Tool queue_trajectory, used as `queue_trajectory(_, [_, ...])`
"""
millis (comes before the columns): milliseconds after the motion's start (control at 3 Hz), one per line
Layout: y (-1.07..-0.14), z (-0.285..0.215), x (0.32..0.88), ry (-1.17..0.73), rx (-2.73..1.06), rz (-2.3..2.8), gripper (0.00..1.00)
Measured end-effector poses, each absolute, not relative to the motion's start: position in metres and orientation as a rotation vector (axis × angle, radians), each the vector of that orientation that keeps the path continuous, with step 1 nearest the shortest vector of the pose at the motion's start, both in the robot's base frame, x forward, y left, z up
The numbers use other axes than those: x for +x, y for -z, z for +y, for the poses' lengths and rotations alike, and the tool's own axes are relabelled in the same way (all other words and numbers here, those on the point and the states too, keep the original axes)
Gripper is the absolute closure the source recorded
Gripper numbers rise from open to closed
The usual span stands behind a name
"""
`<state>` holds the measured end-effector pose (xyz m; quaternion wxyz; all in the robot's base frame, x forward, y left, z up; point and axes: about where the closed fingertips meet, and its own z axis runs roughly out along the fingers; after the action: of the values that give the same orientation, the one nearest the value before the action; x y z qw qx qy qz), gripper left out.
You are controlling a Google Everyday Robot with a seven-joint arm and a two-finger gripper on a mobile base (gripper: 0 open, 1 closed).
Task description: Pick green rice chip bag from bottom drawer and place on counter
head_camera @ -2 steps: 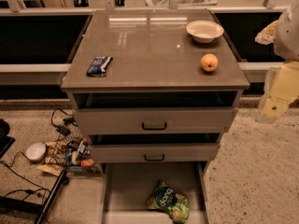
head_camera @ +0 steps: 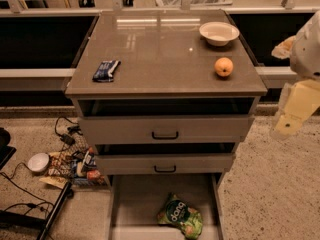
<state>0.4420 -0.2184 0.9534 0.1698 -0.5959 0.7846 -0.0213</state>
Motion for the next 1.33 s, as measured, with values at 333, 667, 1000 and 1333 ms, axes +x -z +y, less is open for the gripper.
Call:
queue_trajectory(333, [-0.896, -0.228, 0.44, -0.045, -1.638, 2.215, 0.0])
queue_trajectory(667, [-0.834, -0.24, 0.434, -0.124, -1.561, 2.175, 0.0])
queue_trajectory(1000, [-0.775, -0.251, 0.431, -0.139, -1.457, 2.078, 0.0])
queue_trajectory(1333, [-0.738, -0.255, 0.432, -0.13, -1.398, 1.994, 0.0])
